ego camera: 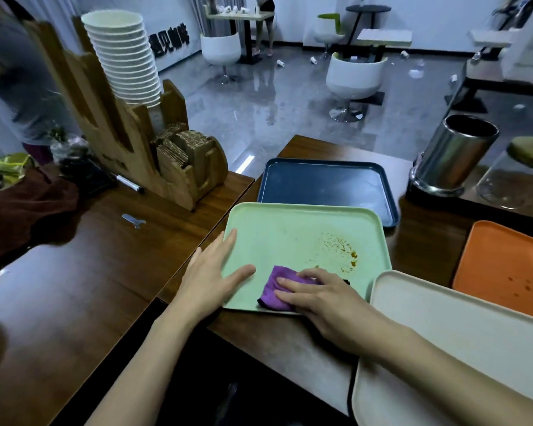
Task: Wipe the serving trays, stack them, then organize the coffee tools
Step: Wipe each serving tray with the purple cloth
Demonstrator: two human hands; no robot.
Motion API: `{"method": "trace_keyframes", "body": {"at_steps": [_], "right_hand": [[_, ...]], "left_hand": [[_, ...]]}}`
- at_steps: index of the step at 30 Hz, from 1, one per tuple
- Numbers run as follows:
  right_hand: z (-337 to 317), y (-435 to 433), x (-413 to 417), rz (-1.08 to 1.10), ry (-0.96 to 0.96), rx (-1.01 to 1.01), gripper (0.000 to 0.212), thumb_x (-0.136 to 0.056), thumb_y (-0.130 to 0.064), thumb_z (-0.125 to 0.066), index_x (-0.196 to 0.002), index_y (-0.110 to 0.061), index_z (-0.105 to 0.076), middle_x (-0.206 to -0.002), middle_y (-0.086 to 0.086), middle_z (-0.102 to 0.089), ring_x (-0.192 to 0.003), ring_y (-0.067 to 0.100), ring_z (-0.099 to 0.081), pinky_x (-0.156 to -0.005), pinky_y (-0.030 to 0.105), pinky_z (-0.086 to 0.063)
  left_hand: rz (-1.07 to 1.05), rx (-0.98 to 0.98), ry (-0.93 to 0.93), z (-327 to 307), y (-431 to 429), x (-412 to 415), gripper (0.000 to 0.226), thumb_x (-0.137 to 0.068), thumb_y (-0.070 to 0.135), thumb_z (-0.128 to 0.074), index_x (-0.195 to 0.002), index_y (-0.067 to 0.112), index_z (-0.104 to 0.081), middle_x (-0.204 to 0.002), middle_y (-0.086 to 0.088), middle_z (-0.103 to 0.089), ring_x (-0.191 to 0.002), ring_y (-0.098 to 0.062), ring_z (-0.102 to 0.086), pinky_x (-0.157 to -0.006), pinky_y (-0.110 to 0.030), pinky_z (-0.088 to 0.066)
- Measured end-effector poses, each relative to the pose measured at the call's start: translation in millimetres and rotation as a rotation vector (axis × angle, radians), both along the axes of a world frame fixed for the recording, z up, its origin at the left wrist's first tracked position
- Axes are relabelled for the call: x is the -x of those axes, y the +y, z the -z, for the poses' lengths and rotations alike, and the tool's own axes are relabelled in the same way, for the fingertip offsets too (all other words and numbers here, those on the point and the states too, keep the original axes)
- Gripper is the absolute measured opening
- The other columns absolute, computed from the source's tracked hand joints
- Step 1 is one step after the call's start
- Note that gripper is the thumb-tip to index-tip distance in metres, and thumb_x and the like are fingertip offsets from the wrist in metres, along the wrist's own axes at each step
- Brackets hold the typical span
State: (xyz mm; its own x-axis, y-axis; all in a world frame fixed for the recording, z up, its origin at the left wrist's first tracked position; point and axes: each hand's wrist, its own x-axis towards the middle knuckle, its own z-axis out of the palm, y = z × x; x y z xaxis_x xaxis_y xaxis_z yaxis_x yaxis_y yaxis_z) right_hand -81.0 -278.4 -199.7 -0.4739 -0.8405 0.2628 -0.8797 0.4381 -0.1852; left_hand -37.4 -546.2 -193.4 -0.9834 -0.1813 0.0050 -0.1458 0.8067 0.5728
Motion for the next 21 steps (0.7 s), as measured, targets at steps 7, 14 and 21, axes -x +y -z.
{"method": "trace_keyframes", "body": {"at_steps": [7,14,21], "right_hand": [[3.1,-4.3,-8.2,-0.005,0.017,-0.019,0.039,-0.101,-0.036,-0.037,-0.136,-0.039,-0.052,-0.143,-0.021,-0.055,-0.109,0.027,-0.06,-0.089,0.039,-0.055],[-11.4,-35.1,75.1,0.264,0.06,-0.105,0.03,-0.095,-0.024,-0.048,-0.123,-0.033,-0.054,-0.131,-0.02,-0.057,-0.108,0.031,-0.056,-0.085,0.042,-0.051],[-11.3,-80.0,73.0,0.313,0.003,-0.085,0.049,-0.091,-0.014,-0.051,-0.138,-0.029,-0.049,-0.145,-0.016,-0.05,-0.122,0.03,-0.042,-0.095,0.042,-0.043]], "left_hand": [[0.054,0.22,-0.079,8.3,3.6,3.1,0.105,-0.084,0.083,-0.027,-0.164,0.022,0.003,-0.172,0.001,-0.001,-0.157,-0.012,-0.003,-0.128,-0.044,0.003],[0.057,0.245,-0.079,10.7,2.4,1.7,0.101,-0.088,0.082,-0.029,-0.164,0.021,-0.003,-0.172,0.002,0.001,-0.157,-0.01,-0.001,-0.128,-0.043,0.004],[0.05,0.238,-0.064,12.8,2.8,2.2,0.099,-0.089,0.081,-0.032,-0.164,0.023,-0.005,-0.172,0.003,0.002,-0.156,-0.008,-0.001,-0.127,-0.043,0.004]]}}
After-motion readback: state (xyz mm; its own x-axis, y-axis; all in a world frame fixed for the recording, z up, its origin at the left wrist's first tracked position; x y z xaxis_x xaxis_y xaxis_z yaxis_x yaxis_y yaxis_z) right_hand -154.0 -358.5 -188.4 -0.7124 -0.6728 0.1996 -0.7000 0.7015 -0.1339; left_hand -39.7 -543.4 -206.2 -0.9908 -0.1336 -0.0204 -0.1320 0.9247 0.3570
